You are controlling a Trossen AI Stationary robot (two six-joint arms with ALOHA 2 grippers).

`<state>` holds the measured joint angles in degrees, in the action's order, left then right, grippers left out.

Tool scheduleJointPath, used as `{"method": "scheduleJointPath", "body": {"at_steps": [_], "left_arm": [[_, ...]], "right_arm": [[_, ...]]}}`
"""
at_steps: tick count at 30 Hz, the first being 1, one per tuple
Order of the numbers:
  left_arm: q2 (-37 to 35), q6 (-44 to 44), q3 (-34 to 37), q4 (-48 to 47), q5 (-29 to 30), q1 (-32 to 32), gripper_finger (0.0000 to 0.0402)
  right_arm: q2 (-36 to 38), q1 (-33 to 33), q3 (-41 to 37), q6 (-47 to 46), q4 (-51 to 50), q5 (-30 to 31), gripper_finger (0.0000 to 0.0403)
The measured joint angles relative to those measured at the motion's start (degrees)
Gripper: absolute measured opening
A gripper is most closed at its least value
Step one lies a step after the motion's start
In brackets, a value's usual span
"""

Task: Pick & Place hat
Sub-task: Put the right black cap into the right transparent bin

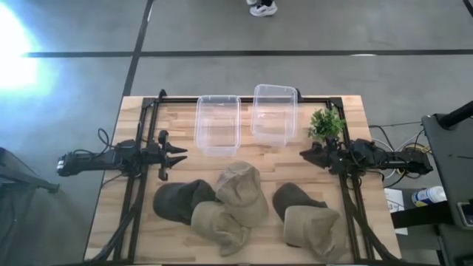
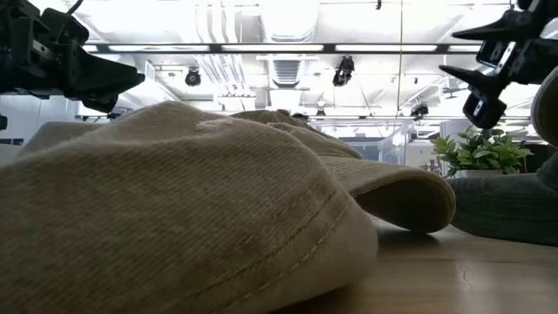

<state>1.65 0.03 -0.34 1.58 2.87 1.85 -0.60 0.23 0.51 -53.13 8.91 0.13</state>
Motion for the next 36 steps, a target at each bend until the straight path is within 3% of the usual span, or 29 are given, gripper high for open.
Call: {"method": "scheduleJointPath", "body": {"at_steps": [4,9,12,16,21,29,36], "left_arm": [[0.0,0.0,0.0,0.0,-0.02,0.0,0.0103],[0.0,0.0,0.0,-0.02,-0.04,0.0,0.0103],[0.0,0.0,0.0,-0.04,-0.2,-0.01,0.0103],[0.0,0.0,0.0,-0.04,-0.2,0.0,0.0103],[0.0,0.0,0.0,-0.04,-0.2,0.0,0.0103],[0.0,0.0,0.0,-0.04,-0.15,0.0,0.0103],[0.0,0.0,0.0,-0.02,-0.11,-0.02,0.0103]], "right_arm": [[-1.28,0.0,0.02,-8.37,5.6,2.13,0.0192],[-11.04,0.04,0.14,-14.2,6.21,-13.15,0.0192],[-20.48,0.04,3.13,-11.79,3.39,-19.63,0.0192],[-34.57,0.04,12.08,2.61,-8.85,-26.64,0.0192],[-52.24,0.02,24.94,23.0,-27.26,-28.74,0.0192],[-74.94,1.72,41.57,48.15,-38.82,-29.3,0.0192],[-90.4,1.66,52.55,64.25,-48.56,-28.61,0.0192]]}}
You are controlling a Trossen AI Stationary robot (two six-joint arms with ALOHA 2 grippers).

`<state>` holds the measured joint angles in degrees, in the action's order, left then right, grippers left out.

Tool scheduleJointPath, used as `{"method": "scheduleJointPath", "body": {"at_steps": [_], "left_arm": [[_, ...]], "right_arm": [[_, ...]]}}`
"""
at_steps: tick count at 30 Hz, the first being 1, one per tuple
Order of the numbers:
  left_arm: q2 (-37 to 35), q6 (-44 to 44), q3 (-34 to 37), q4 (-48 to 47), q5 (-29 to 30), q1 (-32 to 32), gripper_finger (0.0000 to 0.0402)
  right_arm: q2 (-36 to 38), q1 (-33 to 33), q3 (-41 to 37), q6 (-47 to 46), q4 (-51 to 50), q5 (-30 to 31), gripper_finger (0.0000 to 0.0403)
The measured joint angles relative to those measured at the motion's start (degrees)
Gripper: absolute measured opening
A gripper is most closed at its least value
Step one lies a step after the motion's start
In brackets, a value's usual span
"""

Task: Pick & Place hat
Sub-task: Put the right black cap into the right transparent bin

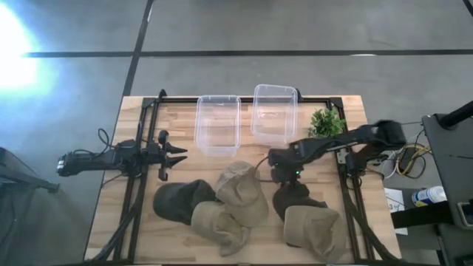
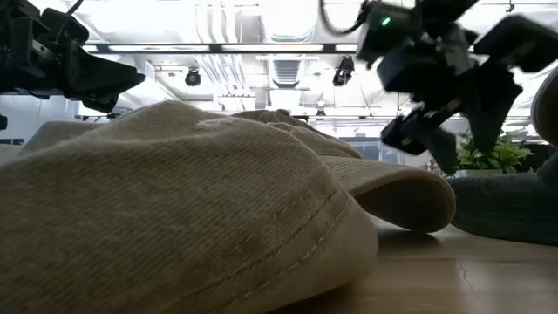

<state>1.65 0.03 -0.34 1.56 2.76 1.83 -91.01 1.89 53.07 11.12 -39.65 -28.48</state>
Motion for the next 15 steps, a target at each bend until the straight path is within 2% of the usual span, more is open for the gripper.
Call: {"method": "scheduleJointPath", "body": {"at_steps": [9,15], "left_arm": [[0.0,0.0,0.0,0.04,0.15,0.02,0.0103],[0.0,0.0,0.0,0.04,0.15,0.0,0.0103]], "right_arm": [[-14.06,0.11,12.57,12.11,-12.4,-0.03,0.0192],[-17.43,0.11,18.66,13.15,-14.17,-0.03,0.0192]]}}
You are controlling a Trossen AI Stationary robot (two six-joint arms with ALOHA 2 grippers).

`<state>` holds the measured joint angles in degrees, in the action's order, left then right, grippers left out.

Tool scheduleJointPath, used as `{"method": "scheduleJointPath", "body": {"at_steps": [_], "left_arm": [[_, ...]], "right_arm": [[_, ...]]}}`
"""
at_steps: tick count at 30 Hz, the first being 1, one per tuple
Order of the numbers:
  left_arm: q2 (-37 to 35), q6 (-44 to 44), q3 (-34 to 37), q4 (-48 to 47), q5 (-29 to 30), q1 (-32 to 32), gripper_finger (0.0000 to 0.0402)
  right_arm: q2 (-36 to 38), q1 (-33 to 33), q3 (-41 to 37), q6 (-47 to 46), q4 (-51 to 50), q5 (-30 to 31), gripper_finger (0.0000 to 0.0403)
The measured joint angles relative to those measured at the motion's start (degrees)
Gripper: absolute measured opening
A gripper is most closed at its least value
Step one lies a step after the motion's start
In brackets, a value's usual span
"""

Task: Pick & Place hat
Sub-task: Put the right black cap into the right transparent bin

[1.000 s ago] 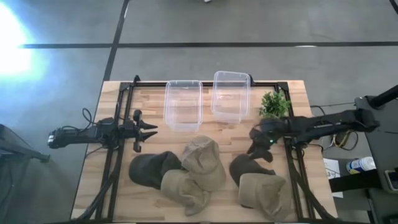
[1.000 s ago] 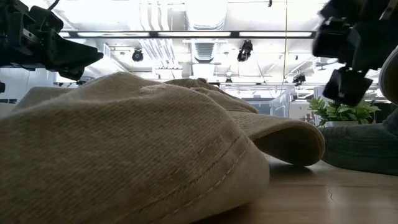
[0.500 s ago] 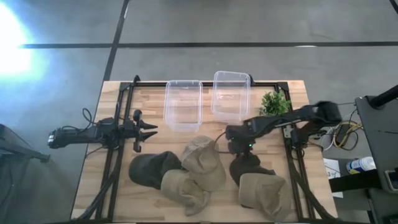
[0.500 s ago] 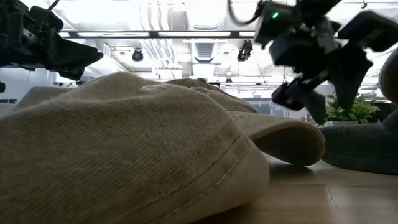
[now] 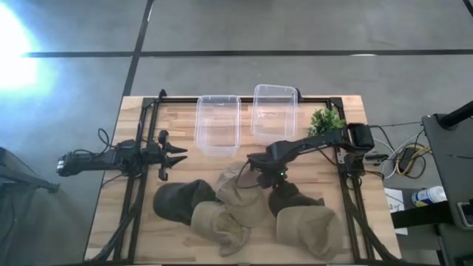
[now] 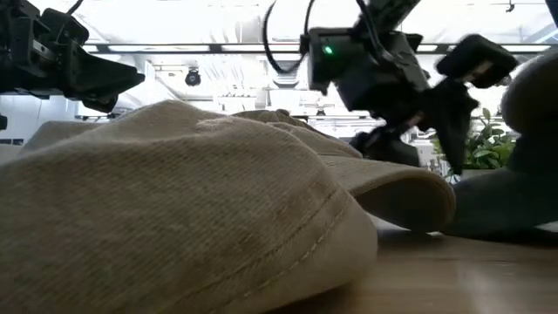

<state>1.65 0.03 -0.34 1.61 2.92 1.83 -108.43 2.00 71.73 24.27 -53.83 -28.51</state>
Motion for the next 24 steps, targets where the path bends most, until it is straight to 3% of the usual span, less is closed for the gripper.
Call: {"method": "scheduleJointPath", "body": {"at_steps": [13,18,24], "left_arm": [[0.0,0.0,0.0,0.0,-0.02,0.02,0.0103],[0.0,0.0,0.0,0.02,-0.04,0.02,0.0103],[0.0,0.0,0.0,0.01,-0.04,0.02,0.0103]], "right_arm": [[-4.64,0.0,3.25,0.39,-0.79,0.03,0.0192],[-8.69,-0.16,4.91,0.42,-6.34,-2.25,0.0192],[-8.59,-0.52,6.0,-0.31,-9.93,-5.85,0.0192]]}}
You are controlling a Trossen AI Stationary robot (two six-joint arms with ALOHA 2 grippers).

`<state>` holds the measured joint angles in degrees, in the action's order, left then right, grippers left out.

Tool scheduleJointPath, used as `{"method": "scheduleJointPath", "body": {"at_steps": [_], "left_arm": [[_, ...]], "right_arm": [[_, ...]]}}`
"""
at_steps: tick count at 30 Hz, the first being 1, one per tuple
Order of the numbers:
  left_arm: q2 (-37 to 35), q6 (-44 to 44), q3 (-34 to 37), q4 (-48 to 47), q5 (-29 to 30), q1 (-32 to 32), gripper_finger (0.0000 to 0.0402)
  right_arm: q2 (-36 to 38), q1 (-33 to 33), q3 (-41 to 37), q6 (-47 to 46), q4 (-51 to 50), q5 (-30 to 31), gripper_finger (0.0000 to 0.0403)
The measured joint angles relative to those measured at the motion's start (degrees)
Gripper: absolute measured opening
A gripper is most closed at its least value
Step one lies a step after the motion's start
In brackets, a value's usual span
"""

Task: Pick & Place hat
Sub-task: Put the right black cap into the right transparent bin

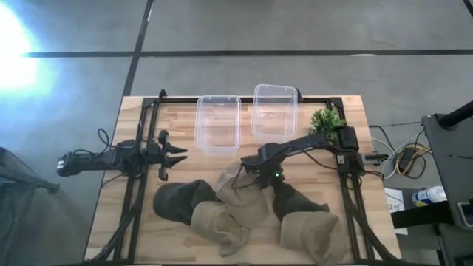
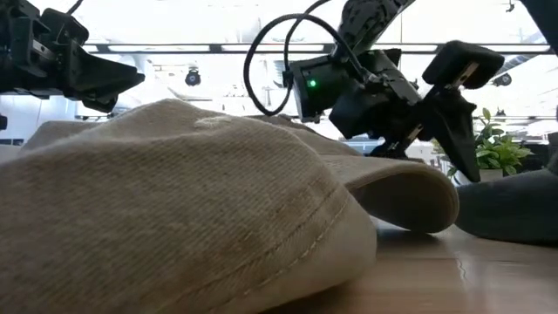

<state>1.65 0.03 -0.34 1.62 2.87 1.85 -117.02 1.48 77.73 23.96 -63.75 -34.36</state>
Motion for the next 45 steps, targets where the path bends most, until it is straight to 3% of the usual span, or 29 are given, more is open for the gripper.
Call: {"method": "scheduleJointPath", "body": {"at_steps": [14,23,36,45], "left_arm": [[0.0,0.0,0.0,0.01,-0.02,0.0,0.0103],[0.0,0.0,0.0,0.01,-0.04,-0.02,0.0103],[0.0,0.0,0.0,0.01,-0.17,-0.02,0.0103],[0.2,0.0,0.0,-0.03,-0.15,-0.02,0.0103]], "right_arm": [[0.43,0.02,-4.04,-1.58,-4.84,-5.98,0.0192],[1.46,0.05,-4.04,-1.48,-7.0,-16.7,0.0165],[4.14,1.42,-9.88,0.19,-5.55,-11.23,0.0126],[7.92,1.18,-12.62,0.86,-5.29,-8.81,0.0022]]}}
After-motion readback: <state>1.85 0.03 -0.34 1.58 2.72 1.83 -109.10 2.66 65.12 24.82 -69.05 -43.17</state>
